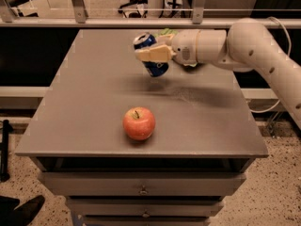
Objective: Place pepsi can upright
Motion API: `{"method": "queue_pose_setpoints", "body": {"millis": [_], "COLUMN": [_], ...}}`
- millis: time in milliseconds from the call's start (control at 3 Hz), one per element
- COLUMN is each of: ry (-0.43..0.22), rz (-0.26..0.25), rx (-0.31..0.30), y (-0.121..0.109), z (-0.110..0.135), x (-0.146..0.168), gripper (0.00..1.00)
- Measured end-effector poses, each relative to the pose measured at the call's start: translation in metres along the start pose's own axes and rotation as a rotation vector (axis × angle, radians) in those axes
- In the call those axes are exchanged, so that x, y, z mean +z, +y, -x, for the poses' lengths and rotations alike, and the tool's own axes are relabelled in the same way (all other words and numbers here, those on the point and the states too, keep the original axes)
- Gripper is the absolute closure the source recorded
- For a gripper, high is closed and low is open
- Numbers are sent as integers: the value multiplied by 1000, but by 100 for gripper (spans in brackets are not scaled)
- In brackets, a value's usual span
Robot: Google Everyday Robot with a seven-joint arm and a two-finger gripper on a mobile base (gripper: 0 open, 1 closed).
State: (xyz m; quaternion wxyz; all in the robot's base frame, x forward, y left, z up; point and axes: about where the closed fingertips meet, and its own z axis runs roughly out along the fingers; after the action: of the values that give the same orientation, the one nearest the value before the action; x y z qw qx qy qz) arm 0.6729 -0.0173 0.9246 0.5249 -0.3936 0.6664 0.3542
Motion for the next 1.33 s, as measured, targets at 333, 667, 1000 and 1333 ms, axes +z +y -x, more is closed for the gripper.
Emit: {"method": "queue_pose_setpoints", "body": {"millis": [333,667,1000,1333], "ry": [-94,-188,-255,-260], "rz": [2,9,25,37], "rx": [31,61,86,89], "y": [8,14,15,13], "z": [-9,-22,-33,-40], "x": [-13,-22,-26,-31], "gripper": [100,100,100,85]}}
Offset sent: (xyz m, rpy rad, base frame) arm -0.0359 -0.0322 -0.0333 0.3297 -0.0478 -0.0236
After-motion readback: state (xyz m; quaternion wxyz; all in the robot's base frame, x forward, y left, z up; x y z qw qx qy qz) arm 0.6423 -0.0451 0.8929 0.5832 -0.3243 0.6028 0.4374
